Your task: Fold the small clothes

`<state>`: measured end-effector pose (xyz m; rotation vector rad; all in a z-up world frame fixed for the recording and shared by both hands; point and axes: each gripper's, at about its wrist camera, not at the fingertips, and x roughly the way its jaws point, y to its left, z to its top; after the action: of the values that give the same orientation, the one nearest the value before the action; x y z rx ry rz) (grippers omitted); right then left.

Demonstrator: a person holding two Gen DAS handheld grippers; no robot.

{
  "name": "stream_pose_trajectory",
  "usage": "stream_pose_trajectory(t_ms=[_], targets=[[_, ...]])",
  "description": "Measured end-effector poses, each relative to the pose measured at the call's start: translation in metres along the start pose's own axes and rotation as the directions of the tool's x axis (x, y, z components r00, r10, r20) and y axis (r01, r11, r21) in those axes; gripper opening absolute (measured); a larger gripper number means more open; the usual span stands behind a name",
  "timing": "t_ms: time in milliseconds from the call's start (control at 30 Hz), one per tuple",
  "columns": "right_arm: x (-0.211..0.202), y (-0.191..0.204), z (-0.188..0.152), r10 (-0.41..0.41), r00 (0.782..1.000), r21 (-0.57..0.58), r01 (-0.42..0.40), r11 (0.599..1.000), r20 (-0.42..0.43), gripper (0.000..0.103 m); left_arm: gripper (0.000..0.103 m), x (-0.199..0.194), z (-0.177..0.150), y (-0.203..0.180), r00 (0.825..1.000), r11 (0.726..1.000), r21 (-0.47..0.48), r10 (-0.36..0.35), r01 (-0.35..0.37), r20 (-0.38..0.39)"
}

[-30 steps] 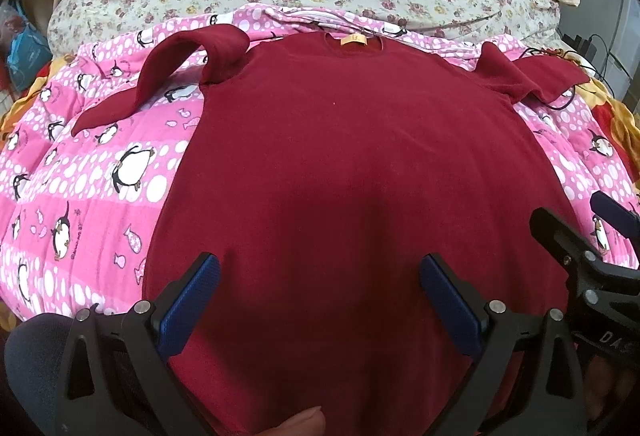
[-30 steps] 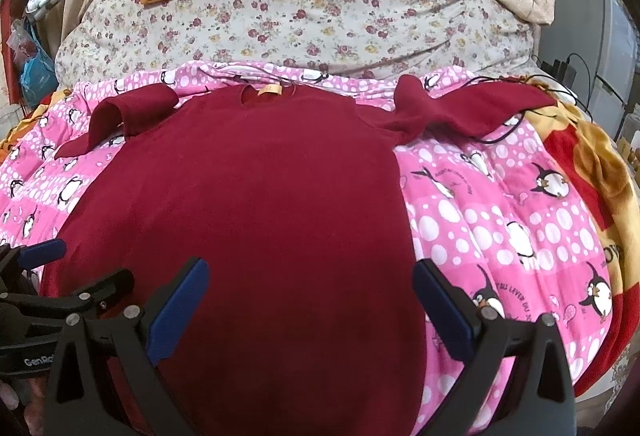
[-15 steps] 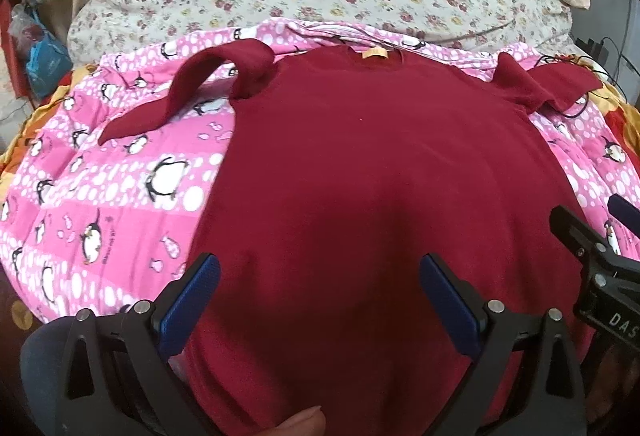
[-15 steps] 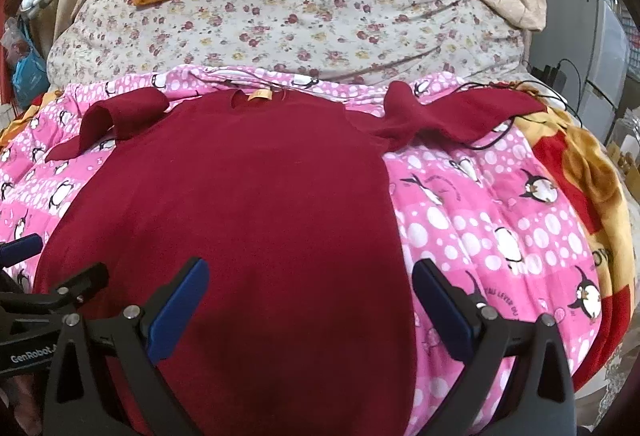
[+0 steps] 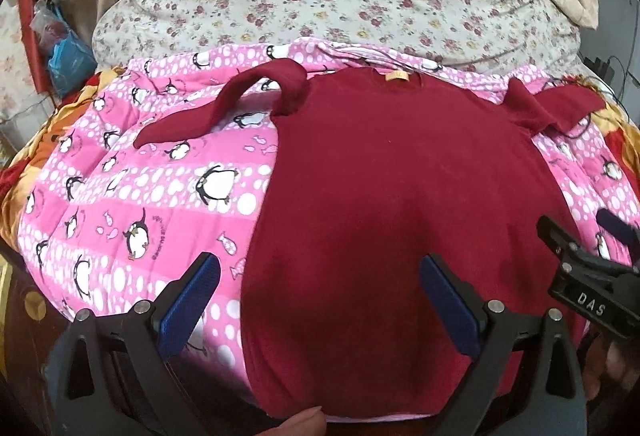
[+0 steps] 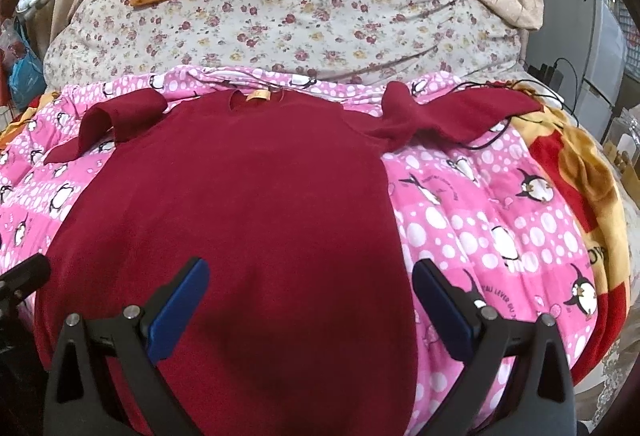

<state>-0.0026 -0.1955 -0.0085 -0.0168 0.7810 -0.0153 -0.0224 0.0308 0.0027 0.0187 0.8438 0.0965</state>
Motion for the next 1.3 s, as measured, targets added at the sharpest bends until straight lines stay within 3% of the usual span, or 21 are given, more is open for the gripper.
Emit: stream_pose_trajectory(t_ms=[300,467,667,767,867,967,1033,1300], targets=[[-0.004,0.008,0.016,-0.018,0.999,0.012,0.018,1.000,-0.040,0.102,0.082,0.027,0.014,-0.003,0.998,0.999,0.019,-0.051,0.051,-0.027],[0.006,0.017,0.021,-0.032,0.998,-0.064,0.028,0.998,-0.056,0.102,0.082,0.053,0.034,-0.012,0.995,0.996,0.046,-0.075,0.078,-0.060],[0.034,0.002,0.058,0.006,0.996,-0.019,-0.008,1.000,-0.094,0.102,0.082,0.102,0.068,-0.018,0.992,0.995,0.052,-0.081,0.087,-0.101],[0.069,-0.003,0.083,0.067,0.987,0.012,-0.065,0.998,-0.143,0.103,0.082,0.143,0.078,-0.021,0.987,0.995,0.024,-0.089,0.093,-0.136],[0.111,0.000,0.087,0.052,0.986,0.005,-0.052,0.999,-0.159,0.102,0.086,0.160,0.076,-0.018,0.991,0.995,-0.024,-0.102,0.100,-0.092],[0.145,0.006,0.066,0.030,0.974,-0.001,-0.031,1.000,-0.224,0.102,0.086,0.158,0.072,-0.025,0.995,0.997,-0.004,-0.079,0.079,-0.054],[0.142,0.014,0.065,-0.004,0.987,-0.006,0.003,1.000,-0.161,0.103,0.086,0.158,0.071,-0.023,0.996,0.996,-0.020,-0.085,0.084,-0.040],[0.146,0.012,0.059,0.013,0.987,0.007,-0.012,1.000,-0.158,0.103,0.086,0.158,0.070,-0.026,0.998,0.998,-0.011,-0.058,0.058,-0.024]])
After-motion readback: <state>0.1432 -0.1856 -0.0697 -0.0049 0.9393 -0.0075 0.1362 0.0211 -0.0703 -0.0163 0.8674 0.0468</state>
